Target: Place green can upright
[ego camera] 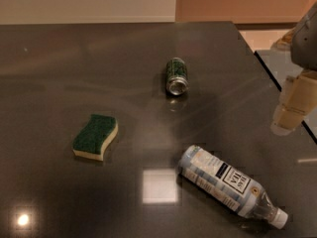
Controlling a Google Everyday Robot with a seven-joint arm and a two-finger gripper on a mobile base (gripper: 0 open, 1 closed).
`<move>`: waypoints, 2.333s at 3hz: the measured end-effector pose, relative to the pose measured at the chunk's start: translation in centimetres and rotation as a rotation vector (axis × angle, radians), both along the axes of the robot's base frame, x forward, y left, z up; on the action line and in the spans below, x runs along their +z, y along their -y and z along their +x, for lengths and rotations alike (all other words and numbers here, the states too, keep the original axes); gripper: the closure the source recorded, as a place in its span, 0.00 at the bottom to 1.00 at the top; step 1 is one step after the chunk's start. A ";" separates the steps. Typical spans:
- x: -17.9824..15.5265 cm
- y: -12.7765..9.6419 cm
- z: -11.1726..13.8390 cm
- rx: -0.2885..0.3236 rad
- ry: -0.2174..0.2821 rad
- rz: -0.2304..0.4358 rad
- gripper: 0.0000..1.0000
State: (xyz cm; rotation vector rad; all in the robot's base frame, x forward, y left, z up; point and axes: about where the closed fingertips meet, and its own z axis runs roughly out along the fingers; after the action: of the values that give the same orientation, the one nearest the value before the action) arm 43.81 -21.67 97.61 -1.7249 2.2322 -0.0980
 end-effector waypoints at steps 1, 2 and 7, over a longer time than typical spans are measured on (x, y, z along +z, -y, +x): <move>0.0 0.0 0.0 0.000 0.000 0.000 0.00; 0.3 -0.1 0.2 0.004 -0.004 0.006 0.00; 0.2 -6.2 16.4 -0.252 -0.121 0.199 0.00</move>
Offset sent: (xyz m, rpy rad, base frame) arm 0.0036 0.0011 0.0004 0.0122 0.0371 0.0103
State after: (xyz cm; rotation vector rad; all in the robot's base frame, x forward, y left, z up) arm 60.25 -15.51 97.76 -1.3759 2.4446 0.1699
